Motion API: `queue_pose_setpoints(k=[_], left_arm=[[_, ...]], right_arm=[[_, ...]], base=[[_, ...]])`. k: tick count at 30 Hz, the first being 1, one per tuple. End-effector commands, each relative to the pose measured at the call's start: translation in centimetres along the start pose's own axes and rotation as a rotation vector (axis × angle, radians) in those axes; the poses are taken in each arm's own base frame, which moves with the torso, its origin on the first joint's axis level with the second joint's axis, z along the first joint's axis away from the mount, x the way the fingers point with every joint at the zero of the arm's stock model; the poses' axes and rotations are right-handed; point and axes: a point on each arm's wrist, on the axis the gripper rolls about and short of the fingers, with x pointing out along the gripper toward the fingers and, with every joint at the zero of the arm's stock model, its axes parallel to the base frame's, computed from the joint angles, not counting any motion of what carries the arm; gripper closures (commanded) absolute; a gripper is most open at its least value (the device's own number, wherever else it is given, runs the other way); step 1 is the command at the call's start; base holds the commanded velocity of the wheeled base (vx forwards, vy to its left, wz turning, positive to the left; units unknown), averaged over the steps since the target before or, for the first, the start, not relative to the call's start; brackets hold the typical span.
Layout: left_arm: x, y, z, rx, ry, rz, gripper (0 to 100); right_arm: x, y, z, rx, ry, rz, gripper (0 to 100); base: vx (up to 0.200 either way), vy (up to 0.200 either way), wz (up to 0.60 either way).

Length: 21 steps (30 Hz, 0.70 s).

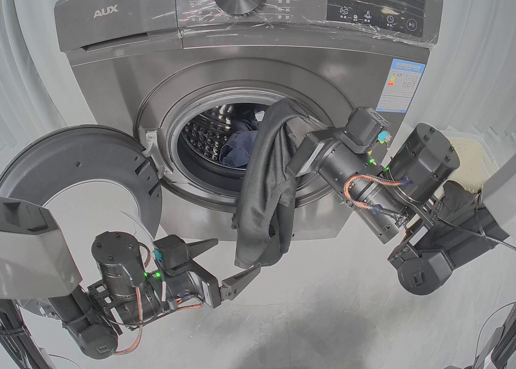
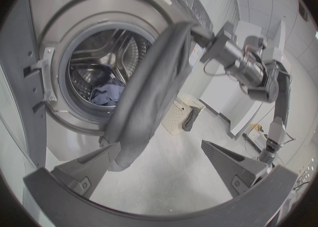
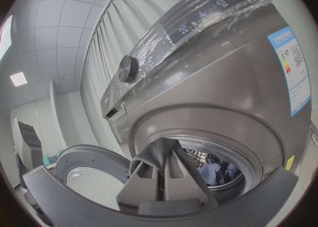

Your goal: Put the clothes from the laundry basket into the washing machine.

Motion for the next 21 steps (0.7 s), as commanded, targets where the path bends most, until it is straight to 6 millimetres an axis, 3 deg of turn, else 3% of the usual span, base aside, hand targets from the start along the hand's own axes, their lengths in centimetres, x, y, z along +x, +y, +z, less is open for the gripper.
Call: queue_pose_setpoints(k=[1, 9, 21], left_arm=[[1.3, 0.4, -2.5, 0.007, 0.093, 0.006, 0], [3.3, 1.5, -5.3, 0.012, 0.17, 0.025, 0], [10.4, 3.5, -7.8, 0.025, 0.093, 0.062, 0]], right_arm=[[0.7, 0.7, 0.5, 0.008, -0.031, 0.021, 100], [0.7, 1.0, 0.3, 0.012, -0.039, 0.028, 100], [0.7, 2.3, 0.4, 0.025, -0.051, 0.033, 100]], base=[[0.0, 0.0, 0.0], [0.0, 0.0, 0.0], [0.0, 0.0, 0.0]])
